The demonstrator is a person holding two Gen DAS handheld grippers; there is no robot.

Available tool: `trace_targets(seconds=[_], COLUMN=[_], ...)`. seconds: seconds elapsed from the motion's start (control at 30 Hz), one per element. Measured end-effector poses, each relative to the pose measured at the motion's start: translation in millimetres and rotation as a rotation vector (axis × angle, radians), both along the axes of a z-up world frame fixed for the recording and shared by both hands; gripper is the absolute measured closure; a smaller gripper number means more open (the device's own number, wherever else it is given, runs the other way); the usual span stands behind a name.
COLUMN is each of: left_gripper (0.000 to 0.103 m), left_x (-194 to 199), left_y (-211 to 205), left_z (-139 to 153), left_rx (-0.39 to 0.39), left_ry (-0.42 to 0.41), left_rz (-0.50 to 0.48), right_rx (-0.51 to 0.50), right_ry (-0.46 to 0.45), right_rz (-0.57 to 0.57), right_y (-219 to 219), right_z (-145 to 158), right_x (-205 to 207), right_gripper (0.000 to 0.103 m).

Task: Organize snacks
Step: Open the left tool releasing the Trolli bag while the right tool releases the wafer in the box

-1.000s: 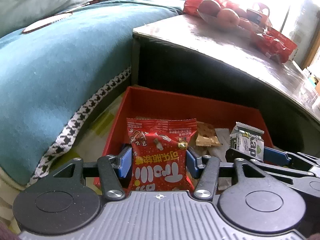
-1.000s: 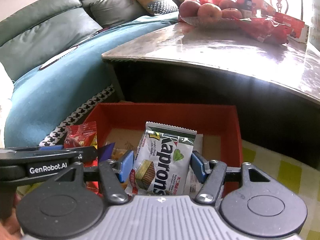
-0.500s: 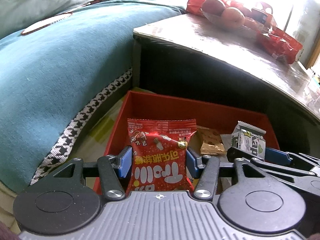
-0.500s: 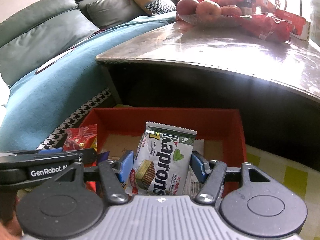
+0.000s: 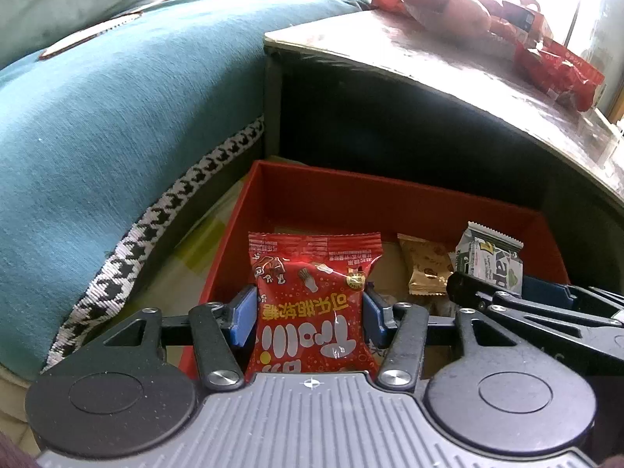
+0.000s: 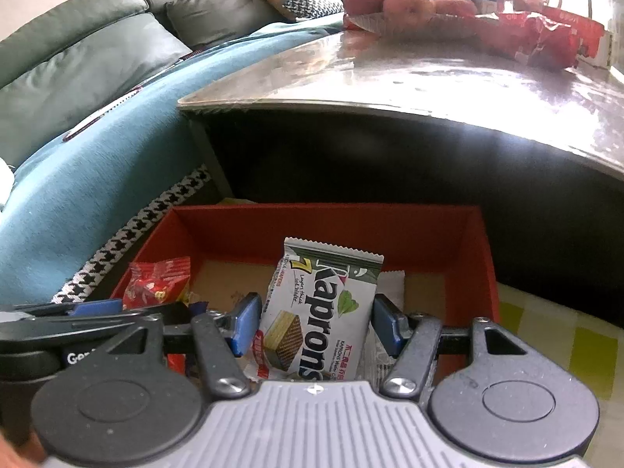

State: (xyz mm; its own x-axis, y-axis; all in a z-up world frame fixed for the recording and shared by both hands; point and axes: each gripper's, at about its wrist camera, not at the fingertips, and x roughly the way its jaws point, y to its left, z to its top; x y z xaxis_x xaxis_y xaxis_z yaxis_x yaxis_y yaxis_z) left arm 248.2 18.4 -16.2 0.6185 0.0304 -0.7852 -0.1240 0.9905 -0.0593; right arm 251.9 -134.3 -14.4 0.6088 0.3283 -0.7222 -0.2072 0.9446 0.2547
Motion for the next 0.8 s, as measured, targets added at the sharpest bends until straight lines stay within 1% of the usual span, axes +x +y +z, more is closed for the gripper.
trace_targets(seconds=[0.13,0.27,0.47,0.57,0.63,0.8], left_gripper=[0.04,0.035,0.031,0.027,0.027,0.024], left_x=[1,1,-1,-2,-4,-7], left_y=[0,0,2,2,0,1], left_z=[-1,-2,0,1,4,9], left_rx=[0.007,0.019,0.032,0.029,0.034,0.03], left_ry=[0.002,-0.001,-0.009,-0.014,-0.021,-0.034], left_rz=[0.001,0.003,0.006,0.008,0.008,0.009], right_rx=[-0.013,-0.022,-0.047,-0.042,-0.041,-0.045], right_ry=[0.006,0.012,0.011,0.011,0.007,-0.009], right_rz=[0.002,-0.004,-0.011,-0.015,-0.02,-0.034], right_y=[2,3,9,8,7,5], right_z=[-2,-3,-4,-4,-3,3], right_x=[2,4,5,6,6,1], right_gripper=[0.039,0.039,0.038,0.037,0.034,0.034])
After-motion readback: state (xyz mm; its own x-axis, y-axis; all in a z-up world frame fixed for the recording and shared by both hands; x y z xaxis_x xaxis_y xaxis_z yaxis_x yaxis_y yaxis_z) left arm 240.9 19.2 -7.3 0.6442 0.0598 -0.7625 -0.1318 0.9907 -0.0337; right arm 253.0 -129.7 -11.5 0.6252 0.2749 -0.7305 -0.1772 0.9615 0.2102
